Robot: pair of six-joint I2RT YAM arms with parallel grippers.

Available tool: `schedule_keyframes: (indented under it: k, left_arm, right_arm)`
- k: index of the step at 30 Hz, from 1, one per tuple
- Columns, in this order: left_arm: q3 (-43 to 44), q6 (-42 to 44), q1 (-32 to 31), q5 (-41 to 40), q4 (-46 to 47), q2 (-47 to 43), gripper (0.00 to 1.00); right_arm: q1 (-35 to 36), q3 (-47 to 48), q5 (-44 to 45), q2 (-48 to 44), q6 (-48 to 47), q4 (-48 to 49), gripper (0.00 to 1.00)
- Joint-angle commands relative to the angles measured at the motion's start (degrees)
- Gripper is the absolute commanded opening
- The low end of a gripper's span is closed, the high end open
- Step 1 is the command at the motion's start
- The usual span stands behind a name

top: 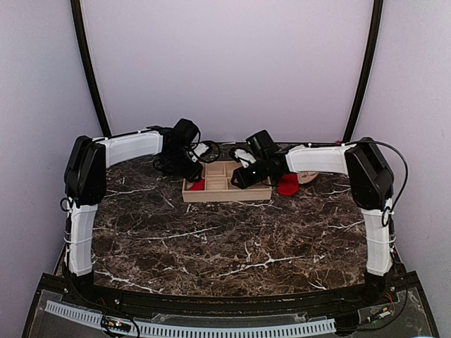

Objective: Roll the socks
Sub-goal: Adjust the sock in the storage box, then pick up the sock from the center of the board.

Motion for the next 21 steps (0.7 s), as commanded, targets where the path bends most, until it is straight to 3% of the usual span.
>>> schedule_keyframes:
  k: [1,8,13,21]
  left_arm:
    - [0.82,-0.98,-0.58,-2.76,3.88,-10.29,0.37]
    - [-11.61,-0.72,-2.61,-0.82,19.64,-21.04,0.46]
    - [-23.2,0.33,-6.33,4.99,29.45,-25.88,0.53]
    - [-31.22,0.34,-11.26,5.64,38.33,-27.39,0.59]
  right_arm:
    - [-0.44,0.39,5.86,-5.95,-1.17,3.03,0.44]
    - [-0.84,-4.5,18.58,-11.44,2.66,3.17,0.48]
    - [-2.27,-14.57,27.18,-17.8,13.62,7.35,0.58]
    - [-6.25,-24.77,32.78,-21.74,29.08,7.42,0.59]
